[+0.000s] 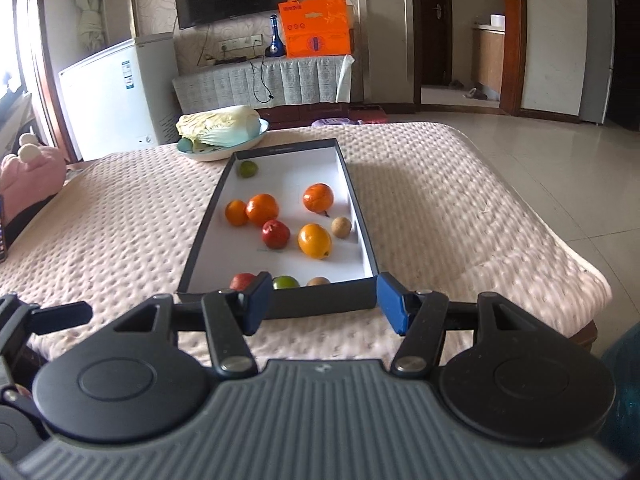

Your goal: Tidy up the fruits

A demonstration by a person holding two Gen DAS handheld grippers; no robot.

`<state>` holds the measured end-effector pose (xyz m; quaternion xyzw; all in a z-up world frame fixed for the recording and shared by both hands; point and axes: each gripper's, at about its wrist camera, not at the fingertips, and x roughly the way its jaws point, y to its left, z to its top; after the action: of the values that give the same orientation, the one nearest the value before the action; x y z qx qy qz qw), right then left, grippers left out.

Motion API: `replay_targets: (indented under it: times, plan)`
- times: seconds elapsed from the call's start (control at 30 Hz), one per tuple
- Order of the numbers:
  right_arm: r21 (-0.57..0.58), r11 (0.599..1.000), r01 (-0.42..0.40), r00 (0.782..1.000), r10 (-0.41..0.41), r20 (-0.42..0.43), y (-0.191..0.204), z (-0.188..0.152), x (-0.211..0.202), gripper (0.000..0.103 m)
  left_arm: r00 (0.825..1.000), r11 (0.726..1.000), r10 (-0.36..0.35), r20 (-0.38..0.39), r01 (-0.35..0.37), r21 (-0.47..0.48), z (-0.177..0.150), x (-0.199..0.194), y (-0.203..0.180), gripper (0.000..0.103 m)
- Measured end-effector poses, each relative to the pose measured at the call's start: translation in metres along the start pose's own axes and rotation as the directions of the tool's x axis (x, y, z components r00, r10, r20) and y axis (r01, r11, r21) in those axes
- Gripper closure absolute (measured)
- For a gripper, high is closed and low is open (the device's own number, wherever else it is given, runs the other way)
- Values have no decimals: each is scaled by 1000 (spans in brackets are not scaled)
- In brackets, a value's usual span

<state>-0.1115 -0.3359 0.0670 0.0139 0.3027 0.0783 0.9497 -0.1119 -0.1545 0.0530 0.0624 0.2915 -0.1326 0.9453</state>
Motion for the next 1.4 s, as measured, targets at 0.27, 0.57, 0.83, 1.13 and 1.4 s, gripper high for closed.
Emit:
replay_targets:
  times: [0.27, 0.57, 0.83, 1.13, 1.4]
  plan:
    - [7, 1000, -1, 1000, 1, 4, -1, 1, 1, 43, 1000, 1000, 6, 2, -6, 6, 1, 2, 3, 0]
    - [-8, 1000, -2, 1000, 2, -7, 3, 1, 6, 43, 1000, 1000, 2, 8, -2, 6, 2, 3, 2, 0]
    - [0, 1000, 2, 1000, -2, -13, 1, 0, 10, 43, 1000, 1000, 7, 11, -7, -7, 4, 3, 5, 0]
    - [12, 1000, 9, 1000, -9, -2, 0, 1, 9, 43, 1000, 1000, 1, 11, -1, -1, 4, 3, 6, 0]
    - [3, 1000, 14, 1000, -13, -15, 1, 0, 11, 43, 1000, 1000, -1, 7, 1, -22, 6, 4, 9, 0]
